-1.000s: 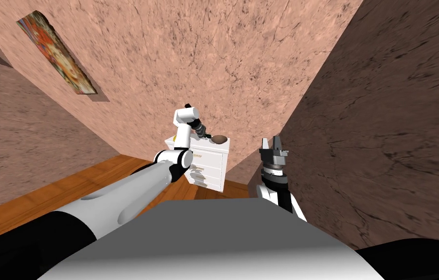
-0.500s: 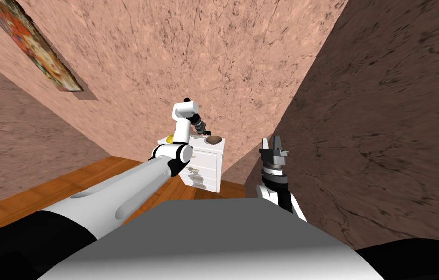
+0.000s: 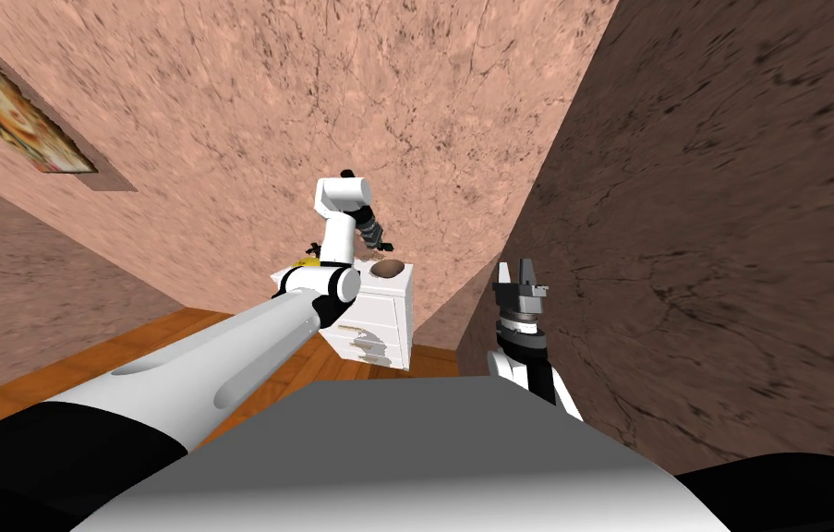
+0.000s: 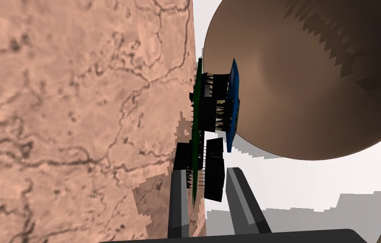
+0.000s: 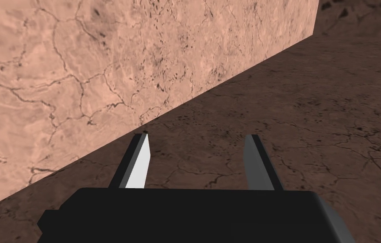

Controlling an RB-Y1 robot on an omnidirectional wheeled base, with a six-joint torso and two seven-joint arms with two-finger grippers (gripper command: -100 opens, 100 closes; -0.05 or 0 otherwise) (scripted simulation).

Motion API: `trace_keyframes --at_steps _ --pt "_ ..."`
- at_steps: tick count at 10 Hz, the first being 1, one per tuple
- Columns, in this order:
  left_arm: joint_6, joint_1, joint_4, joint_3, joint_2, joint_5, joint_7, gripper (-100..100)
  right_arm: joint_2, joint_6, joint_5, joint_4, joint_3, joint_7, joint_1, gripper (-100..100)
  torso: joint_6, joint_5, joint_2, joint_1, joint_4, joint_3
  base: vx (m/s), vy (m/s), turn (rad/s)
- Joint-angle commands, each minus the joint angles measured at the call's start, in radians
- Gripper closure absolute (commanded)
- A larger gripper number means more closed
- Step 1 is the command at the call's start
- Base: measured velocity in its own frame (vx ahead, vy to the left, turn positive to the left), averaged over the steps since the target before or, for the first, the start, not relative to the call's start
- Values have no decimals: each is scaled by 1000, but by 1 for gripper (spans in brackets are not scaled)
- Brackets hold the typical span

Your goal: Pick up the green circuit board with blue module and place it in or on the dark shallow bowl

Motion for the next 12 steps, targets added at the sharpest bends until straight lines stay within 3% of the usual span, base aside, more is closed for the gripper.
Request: trace_keyframes --at_steps 1,5,6,7,11,12 --pt "45 -4 1 -3 12 -9 -5 100 0 0 0 0 0 0 0 0 0 0 0 0 0 0 7 -3 -23" --pt "165 -12 1 -8 23 -21 -7 100 0 0 0 0 0 0 0 0 -1 1 2 3 0 1 9 -4 -28" --pt "150 -8 -8 -9 18 -21 -5 100 0 0 0 0 0 0 0 0 -1 1 2 3 0 1 0 0 0" --pt "156 -8 -7 -10 17 -22 -4 -100 0 0 0 0 0 0 0 0 -1 1 2 3 0 1 0 0 0" --pt "156 -8 -7 -10 17 -22 -4 -100 0 0 0 0 0 0 0 0 -1 1 2 3 1 1 0 0 0" --pt "156 -8 -7 -10 17 -22 -4 0 0 0 0 0 0 0 0 0 -1 1 2 3 1 1 0 0 0"
